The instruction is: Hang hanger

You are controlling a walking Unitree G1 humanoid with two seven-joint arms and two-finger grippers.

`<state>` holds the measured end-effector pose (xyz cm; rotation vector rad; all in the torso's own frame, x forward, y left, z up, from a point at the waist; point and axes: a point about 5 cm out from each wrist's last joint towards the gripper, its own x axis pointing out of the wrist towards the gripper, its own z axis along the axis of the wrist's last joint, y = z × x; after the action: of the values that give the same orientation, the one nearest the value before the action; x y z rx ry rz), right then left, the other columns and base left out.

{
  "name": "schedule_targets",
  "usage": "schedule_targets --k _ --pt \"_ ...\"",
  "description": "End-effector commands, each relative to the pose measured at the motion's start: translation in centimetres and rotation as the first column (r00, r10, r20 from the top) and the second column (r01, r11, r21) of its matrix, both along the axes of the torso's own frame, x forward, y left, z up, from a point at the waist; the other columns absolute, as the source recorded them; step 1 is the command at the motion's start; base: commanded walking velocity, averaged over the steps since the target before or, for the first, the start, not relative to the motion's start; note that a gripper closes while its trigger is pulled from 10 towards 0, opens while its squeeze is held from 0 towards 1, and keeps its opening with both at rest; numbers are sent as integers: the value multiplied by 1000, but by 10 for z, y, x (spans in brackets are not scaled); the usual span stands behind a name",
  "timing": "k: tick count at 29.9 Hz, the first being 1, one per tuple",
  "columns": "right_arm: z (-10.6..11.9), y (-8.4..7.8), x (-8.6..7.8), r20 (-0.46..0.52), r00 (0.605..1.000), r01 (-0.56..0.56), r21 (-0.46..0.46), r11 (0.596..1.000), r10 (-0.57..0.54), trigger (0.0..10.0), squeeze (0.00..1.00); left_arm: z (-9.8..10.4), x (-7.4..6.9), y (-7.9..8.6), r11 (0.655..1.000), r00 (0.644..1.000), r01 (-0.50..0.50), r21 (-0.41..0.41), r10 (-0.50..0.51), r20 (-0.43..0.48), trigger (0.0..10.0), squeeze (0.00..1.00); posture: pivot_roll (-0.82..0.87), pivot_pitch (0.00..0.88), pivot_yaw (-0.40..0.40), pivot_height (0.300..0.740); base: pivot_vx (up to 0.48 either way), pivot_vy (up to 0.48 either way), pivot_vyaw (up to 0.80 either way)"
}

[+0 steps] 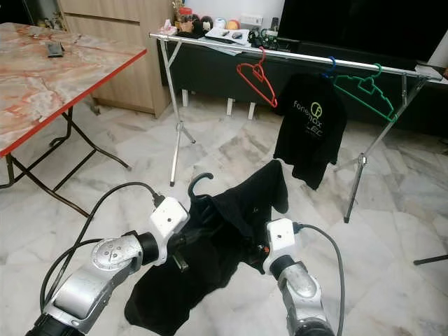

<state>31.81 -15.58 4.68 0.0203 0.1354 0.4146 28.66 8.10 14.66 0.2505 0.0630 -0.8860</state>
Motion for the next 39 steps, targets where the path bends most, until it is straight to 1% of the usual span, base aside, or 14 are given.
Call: schedule_targets --k 1,3,4,6,10,11,12,26,39 --pt "-3 3 0 -30 999 -23 2 1000 23 10000 0 16 -2 -9 999 998 44 -15 -43 55 10000 0 148 96 -74 740 0 0 0" --pt "-3 3 0 -30 999 -23 2 1000 23 10000 0 16 -2 -9 999 998 44 -15 -43 55 10000 0 148 96 -74 740 0 0 0" --pt "-6 7 -2 -54 997 -59 -5 998 58 10000 0 16 -2 -9 999 997 48 -12 -47 56 10000 0 148 94 -75 740 0 0 0" --pt "-7 8 -3 -57 996 -65 -9 998 65 10000 0 16 -3 -10 999 997 49 -11 -48 56 10000 0 150 94 -75 740 0 0 0" --pt "-8 8 -3 -59 997 -48 -8 999 47 10000 0 20 -3 -10 999 997 50 -12 -49 59 10000 0 150 94 -74 740 0 0 0" --pt "-9 8 -4 -59 997 -47 -6 999 47 1922 0 20 -3 -10 999 997 50 -11 -49 59 10000 0 150 93 -73 740 0 0 0" --pt "-9 8 -4 -60 997 -51 1 999 51 0 0 20 -4 -10 999 997 51 -11 -50 58 10000 0 148 92 -72 740 0 0 0" --pt "-10 3 -5 -65 997 -31 -2 1000 30 0 0 19 -5 -14 999 997 53 -12 -52 52 10000 0 146 78 -76 740 0 0 0" --pt "-8 6 -3 -54 998 -34 -1 999 34 0 0 15 -7 -11 999 998 52 0 -52 35 10000 0 149 90 -80 740 0 0 0"
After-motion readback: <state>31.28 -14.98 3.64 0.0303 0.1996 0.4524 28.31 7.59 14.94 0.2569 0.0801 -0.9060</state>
